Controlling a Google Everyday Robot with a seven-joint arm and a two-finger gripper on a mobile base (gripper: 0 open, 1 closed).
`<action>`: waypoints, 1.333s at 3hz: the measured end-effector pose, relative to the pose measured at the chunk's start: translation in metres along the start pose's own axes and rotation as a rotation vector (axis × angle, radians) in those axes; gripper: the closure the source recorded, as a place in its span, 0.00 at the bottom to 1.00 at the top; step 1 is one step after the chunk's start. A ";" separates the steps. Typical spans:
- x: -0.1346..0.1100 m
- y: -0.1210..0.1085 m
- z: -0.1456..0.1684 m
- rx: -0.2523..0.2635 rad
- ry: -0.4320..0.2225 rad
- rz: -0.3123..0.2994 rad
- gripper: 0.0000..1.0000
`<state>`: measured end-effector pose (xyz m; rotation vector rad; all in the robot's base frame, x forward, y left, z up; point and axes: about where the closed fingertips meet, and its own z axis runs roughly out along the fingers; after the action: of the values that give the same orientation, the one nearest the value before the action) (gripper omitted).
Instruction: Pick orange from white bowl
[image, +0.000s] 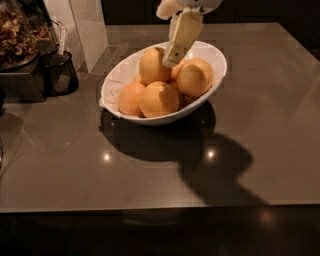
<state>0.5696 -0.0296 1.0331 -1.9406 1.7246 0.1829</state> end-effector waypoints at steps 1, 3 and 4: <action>-0.017 -0.012 0.022 -0.043 -0.013 -0.036 0.19; -0.036 -0.033 0.058 -0.095 0.034 -0.090 0.20; -0.034 -0.046 0.067 -0.091 0.099 -0.117 0.20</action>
Offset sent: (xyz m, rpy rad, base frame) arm 0.0336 0.0637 -0.0251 -0.0583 0.1015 0.1443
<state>0.6232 0.0337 1.0050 -2.1428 1.6849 0.1271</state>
